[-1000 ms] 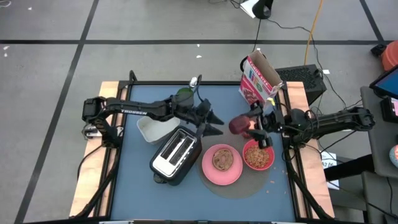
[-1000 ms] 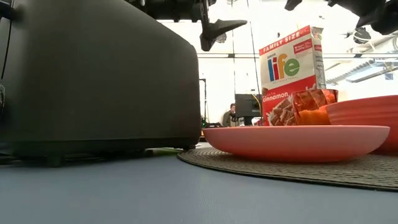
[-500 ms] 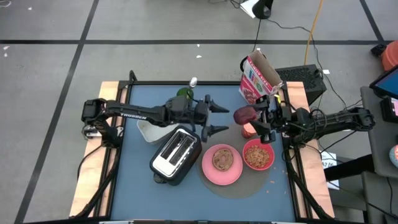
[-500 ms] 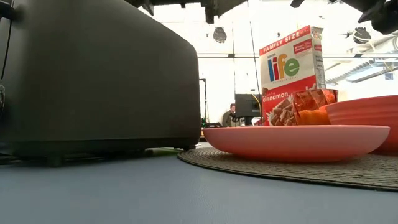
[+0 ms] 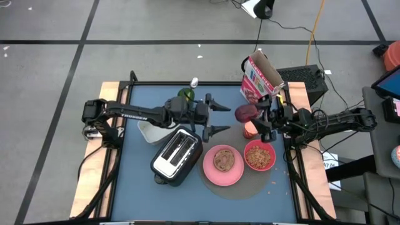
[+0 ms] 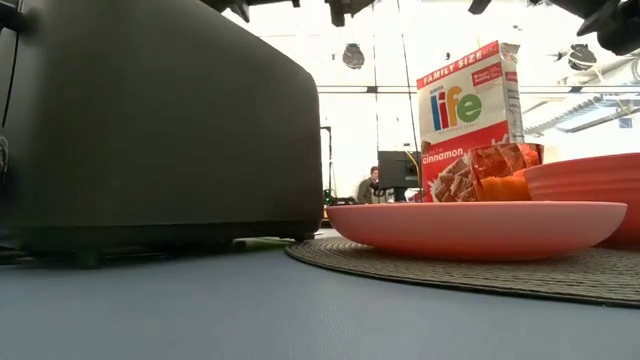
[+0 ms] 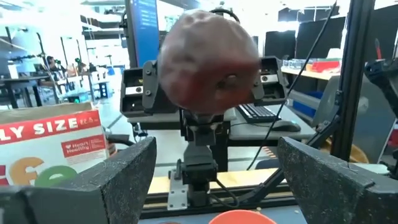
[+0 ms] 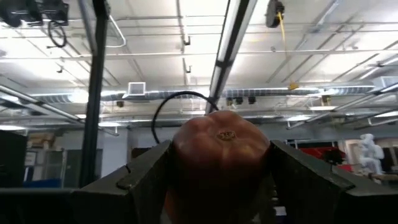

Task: Arrange a breakfast setting
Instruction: Put the apple on the placemat to the top of the pink plate

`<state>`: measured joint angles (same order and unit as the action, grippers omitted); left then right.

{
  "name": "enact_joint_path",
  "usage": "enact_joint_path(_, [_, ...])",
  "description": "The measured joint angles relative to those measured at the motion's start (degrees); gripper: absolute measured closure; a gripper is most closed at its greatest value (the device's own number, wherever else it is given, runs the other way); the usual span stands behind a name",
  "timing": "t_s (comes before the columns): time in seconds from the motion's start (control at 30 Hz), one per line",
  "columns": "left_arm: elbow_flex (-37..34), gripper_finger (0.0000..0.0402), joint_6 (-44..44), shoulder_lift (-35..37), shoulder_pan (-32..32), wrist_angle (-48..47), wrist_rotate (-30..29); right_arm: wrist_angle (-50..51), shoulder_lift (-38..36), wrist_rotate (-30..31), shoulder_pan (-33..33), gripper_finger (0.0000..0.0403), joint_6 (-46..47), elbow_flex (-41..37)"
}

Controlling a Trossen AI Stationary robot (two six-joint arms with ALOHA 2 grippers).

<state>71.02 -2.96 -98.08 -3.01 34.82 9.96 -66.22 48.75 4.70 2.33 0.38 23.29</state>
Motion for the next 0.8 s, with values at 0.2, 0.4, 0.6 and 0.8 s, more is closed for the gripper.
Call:
enact_joint_path(0.2, [0.0, 0.0054, -2.5, 0.0, 0.6, 1.9, -4.9, 0.0, 0.0, 0.2, 0.0, 0.0149, -1.0, 0.0])
enact_joint_path(0.4, [0.0, 0.0006, -5.4, 0.0, 1.0, 2.5, -6.1, 0.0, 0.0, 0.2, 0.0, 0.0149, -1.1, 0.0])
enact_joint_path(0.6, [0.0, 0.0013, -6.8, 0.0, 1.6, 2.4, -5.7, 0.0, 0.0, 0.2, 0.0, 0.0149, -1.1, 0.0])
enact_joint_path(0.8, [0.0, 0.0013, -3.6, 0.0, 1.5, 2.4, -5.7, 0.0, 0.0, 0.2, 0.0, 0.0149, -1.1, 0.0])
